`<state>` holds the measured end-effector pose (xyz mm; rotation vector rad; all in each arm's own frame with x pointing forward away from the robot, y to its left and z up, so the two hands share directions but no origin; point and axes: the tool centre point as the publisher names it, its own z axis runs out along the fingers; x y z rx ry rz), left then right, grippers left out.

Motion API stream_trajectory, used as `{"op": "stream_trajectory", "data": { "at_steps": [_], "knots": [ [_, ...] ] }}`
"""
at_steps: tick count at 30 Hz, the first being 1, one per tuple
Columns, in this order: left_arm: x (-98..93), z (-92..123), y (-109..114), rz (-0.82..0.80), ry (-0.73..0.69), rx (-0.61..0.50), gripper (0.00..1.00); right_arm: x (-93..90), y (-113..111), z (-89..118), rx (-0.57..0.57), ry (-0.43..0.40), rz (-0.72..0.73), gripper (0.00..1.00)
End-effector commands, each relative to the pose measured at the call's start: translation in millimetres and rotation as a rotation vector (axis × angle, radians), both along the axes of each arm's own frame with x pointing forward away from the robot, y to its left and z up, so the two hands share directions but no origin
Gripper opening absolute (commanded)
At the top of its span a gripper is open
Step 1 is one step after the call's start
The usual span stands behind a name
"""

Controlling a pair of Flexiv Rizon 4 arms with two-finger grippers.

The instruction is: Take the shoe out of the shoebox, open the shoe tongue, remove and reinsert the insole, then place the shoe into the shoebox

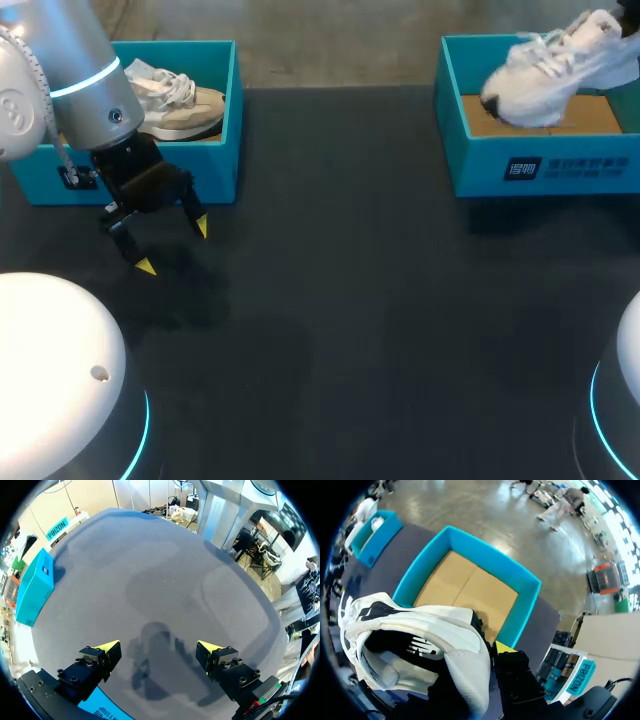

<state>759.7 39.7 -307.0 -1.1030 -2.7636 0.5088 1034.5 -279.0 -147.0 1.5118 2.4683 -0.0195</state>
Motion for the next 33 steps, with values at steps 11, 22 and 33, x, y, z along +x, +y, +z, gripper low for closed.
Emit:
{"op": "stream_trajectory", "data": {
  "at_steps": [11,22,33],
  "knots": [
    [-1.1,0.2,0.5,0.0,-0.002,0.002,1.0,8.3,-10.7,-25.2,0.06,0.027,-0.388,0.0],
    [-1.1,0.2,0.5,0.0,-0.002,0.002,1.0,3.9,-12.4,-45.7,0.087,0.025,-0.448,0.0],
    [-1.1,0.2,0.5,0.0,-0.002,0.002,1.0,6.8,-15.0,-72.0,0.096,0.024,-0.468,0.0]
  ]
}}
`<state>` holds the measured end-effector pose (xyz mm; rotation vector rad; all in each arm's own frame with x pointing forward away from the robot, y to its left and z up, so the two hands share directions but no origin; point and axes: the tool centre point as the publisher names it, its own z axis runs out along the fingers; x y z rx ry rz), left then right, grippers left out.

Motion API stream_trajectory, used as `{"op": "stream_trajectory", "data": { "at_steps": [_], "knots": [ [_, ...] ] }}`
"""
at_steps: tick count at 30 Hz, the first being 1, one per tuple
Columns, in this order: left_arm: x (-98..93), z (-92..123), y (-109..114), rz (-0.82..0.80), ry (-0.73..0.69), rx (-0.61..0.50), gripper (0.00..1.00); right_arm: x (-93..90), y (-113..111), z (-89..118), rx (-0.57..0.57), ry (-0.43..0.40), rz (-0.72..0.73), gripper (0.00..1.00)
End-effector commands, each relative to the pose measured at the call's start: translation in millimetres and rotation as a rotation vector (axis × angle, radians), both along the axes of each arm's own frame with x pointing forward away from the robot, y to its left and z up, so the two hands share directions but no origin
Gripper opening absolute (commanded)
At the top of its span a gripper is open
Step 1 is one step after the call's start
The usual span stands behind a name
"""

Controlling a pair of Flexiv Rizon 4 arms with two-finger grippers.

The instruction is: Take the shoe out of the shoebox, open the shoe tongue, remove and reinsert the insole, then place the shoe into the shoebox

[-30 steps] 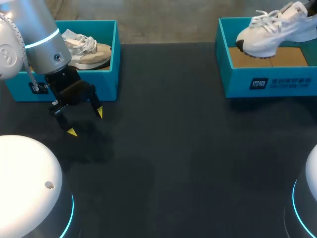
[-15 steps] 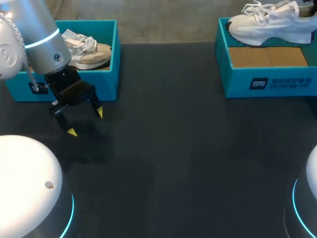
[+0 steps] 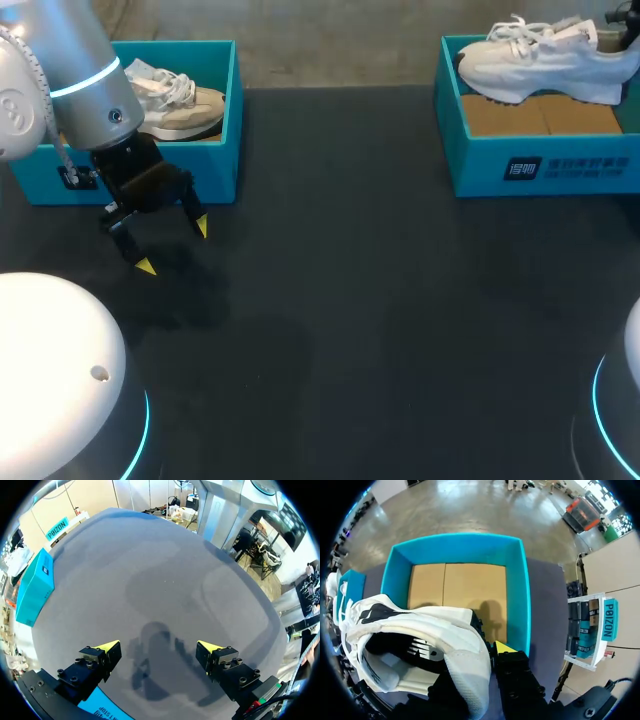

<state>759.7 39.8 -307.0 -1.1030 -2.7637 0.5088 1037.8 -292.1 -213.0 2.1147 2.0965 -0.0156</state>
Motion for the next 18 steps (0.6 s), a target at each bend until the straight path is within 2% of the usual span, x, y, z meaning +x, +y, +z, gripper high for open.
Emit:
{"op": "stream_trajectory", "data": {
  "at_steps": [1,8,18],
  "knots": [
    [-1.1,0.2,0.5,0.0,-0.002,0.002,1.0,4.8,-2.6,-7.5,-0.003,-0.005,0.011,0.0],
    [-1.1,0.2,0.5,0.0,-0.002,0.002,1.0,14.8,-11.7,-13.1,-0.011,0.0,0.027,0.0],
    [-1.1,0.2,0.5,0.0,-0.002,0.002,1.0,25.0,-18.0,-9.8,-0.02,-0.009,0.054,0.0]
  ]
}}
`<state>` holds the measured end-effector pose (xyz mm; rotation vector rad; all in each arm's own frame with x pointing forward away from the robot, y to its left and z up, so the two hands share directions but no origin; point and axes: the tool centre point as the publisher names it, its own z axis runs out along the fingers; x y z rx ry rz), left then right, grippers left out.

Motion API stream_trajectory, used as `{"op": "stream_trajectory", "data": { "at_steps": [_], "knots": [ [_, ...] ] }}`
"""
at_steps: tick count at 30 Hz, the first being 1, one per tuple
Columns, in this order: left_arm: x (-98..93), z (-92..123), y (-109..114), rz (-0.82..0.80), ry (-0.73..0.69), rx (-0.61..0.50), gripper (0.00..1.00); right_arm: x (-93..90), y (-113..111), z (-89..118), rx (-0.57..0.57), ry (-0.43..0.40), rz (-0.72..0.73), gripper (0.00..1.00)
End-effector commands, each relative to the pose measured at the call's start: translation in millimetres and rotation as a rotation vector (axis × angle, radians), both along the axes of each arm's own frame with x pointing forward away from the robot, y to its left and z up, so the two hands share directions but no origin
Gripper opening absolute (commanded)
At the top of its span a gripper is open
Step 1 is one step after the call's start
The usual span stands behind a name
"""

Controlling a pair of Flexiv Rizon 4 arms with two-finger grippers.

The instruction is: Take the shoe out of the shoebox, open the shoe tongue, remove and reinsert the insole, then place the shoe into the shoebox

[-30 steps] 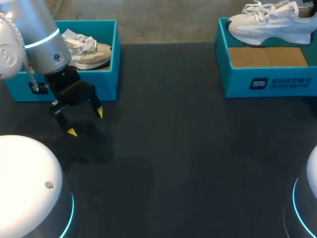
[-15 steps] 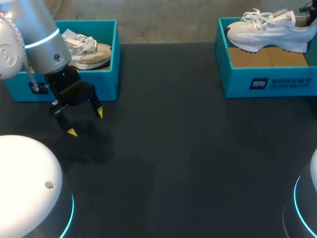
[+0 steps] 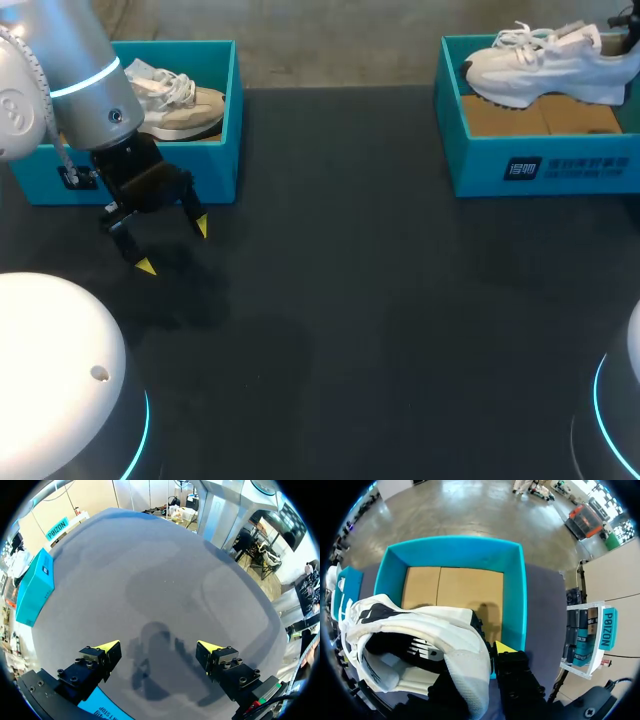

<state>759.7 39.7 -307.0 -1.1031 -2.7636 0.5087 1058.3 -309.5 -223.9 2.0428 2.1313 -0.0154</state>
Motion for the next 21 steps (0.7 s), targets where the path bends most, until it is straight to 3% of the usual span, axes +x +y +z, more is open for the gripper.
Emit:
{"op": "stream_trajectory", "data": {
  "at_steps": [1,9,21],
  "knots": [
    [-1.1,0.2,0.5,0.0,-0.002,0.002,1.0,5.2,-0.9,0.7,0.002,0.006,0.005,0.0],
    [-1.1,0.2,0.5,0.0,-0.002,0.002,1.0,11.3,-4.1,-7.0,-0.01,0.009,0.025,0.0],
    [-1.1,0.2,0.5,0.0,-0.002,0.002,1.0,15.7,-26.0,-21.2,-0.013,0.025,0.006,0.0]
  ]
}}
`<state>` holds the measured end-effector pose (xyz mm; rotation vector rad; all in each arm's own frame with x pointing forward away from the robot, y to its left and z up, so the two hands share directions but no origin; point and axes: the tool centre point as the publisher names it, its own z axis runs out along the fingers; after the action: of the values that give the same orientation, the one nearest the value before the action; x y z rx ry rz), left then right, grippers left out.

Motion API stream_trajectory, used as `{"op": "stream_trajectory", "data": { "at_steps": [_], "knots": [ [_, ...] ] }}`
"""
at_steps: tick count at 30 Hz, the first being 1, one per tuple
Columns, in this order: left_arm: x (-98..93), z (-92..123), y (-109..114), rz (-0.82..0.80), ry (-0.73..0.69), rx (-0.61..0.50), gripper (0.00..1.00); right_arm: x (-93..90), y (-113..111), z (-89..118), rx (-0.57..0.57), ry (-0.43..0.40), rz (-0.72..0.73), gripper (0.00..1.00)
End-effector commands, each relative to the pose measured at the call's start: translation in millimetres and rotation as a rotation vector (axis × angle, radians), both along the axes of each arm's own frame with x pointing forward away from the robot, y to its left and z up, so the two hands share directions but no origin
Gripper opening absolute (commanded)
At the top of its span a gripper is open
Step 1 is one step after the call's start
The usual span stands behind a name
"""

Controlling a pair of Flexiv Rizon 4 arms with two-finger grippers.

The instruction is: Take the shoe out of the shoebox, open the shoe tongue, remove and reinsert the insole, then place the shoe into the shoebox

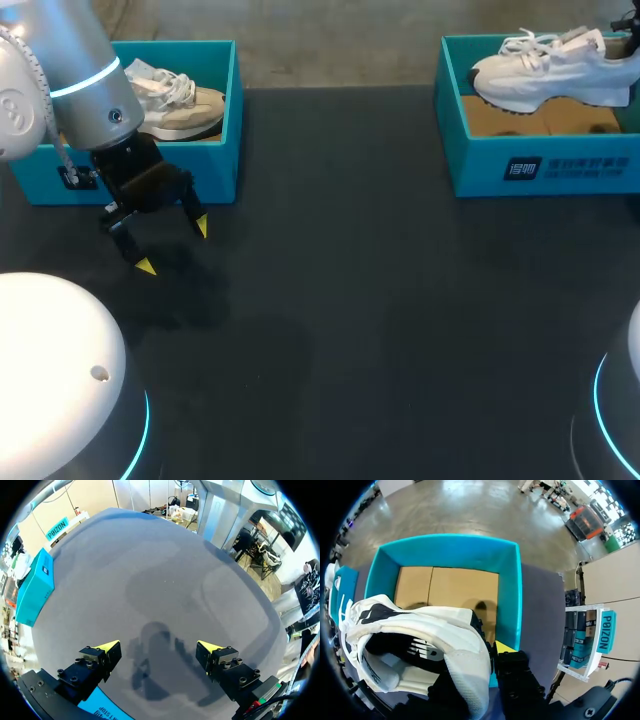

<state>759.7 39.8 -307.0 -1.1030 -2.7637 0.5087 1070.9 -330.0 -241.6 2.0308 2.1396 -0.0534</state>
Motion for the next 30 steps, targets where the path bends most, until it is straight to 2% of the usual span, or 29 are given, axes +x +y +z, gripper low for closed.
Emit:
{"op": "stream_trajectory", "data": {
  "at_steps": [1,7,22,30],
  "knots": [
    [-1.1,0.2,0.5,0.0,-0.002,0.002,1.0,2.6,-7.0,-5.1,0.007,0.011,-0.003,0.0],
    [-1.1,0.2,0.5,0.0,-0.002,0.002,1.0,0.0,-16.2,-11.0,0.003,0.02,-0.009,0.0],
    [-1.1,0.2,0.5,0.0,-0.002,0.002,1.0,7.3,-27.7,-22.1,0.005,0.026,-0.007,0.0],
    [-1.1,0.2,0.5,0.0,-0.002,0.002,1.0,11.8,-32.8,-39.6,0.01,0.023,-0.019,0.0]
  ]
}}
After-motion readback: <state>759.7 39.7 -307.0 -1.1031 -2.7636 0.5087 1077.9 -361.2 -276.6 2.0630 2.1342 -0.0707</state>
